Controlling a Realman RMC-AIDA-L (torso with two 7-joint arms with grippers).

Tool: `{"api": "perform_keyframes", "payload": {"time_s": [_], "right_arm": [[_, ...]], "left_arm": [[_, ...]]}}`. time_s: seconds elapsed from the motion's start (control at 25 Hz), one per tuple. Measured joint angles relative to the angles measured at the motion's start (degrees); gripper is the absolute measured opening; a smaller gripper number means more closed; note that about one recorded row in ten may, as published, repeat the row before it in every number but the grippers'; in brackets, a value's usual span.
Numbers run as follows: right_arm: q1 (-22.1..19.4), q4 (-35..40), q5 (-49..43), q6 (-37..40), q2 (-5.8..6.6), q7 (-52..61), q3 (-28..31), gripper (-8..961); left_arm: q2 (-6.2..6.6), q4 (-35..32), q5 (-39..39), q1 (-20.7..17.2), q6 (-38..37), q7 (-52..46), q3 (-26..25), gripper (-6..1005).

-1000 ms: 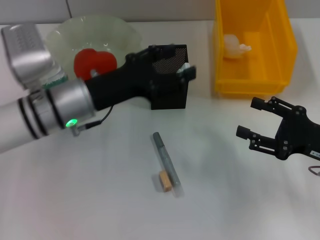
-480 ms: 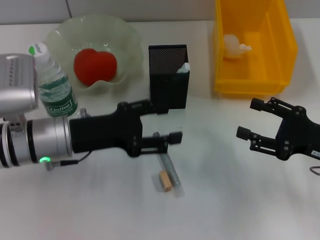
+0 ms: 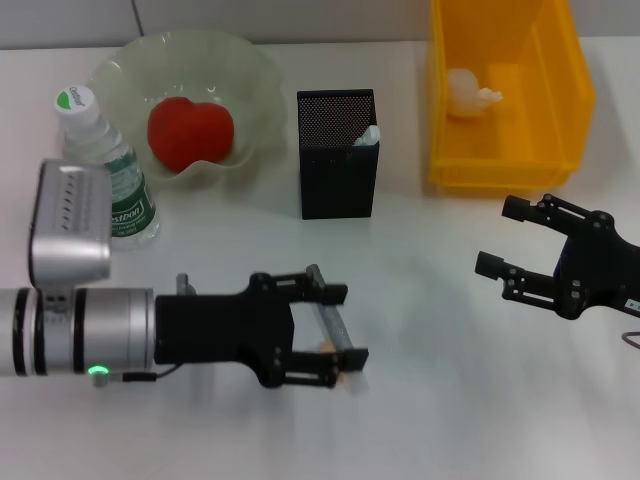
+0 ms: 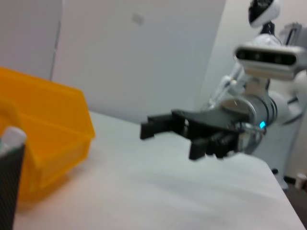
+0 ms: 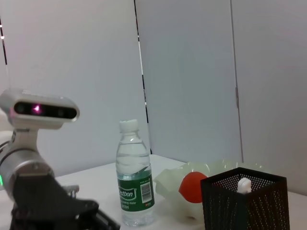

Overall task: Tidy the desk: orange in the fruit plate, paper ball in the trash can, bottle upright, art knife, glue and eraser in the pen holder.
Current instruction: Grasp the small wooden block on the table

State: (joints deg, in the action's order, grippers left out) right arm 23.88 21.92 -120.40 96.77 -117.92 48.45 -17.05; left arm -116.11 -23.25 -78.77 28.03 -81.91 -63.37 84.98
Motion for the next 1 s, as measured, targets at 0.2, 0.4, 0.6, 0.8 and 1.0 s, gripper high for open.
{"api": "perform_keyframes", "payload": {"time_s": [0.2,0.4,0.6,0.8,1.0], "right_arm": [[0.0,0.0,0.0,-0.2,-0.01,0.1,0.0,792],[0.0,-0.1,-0.1,-0.4,-0.03,0.1,-0.1,791],[0.1,-0.2,-0.1,-0.5,-0.09,0.1,-0.1,792],[0.1,-0.1,-0.1,-0.5,-0.20,0.2,-0.1,792],[0.2,-0.1,-0.1,-0.5,-0.20,0.2,-0.1,791]], "left_arm": [[-1.03,0.0,-1.6,-0.8,2.8,1.1,0.6,783],[-1.18,0.0,-2.3,-1.2,3.2,1.6,0.5,782],[-1.34,-0.2,-4.4,-1.8,5.2,2.9,0.1,781],[-1.92,-0.2,-4.4,-2.5,7.7,5.7,0.1,779],[-2.24,-0.1,-4.5,-2.6,9.6,6.4,0.6,778]]}}
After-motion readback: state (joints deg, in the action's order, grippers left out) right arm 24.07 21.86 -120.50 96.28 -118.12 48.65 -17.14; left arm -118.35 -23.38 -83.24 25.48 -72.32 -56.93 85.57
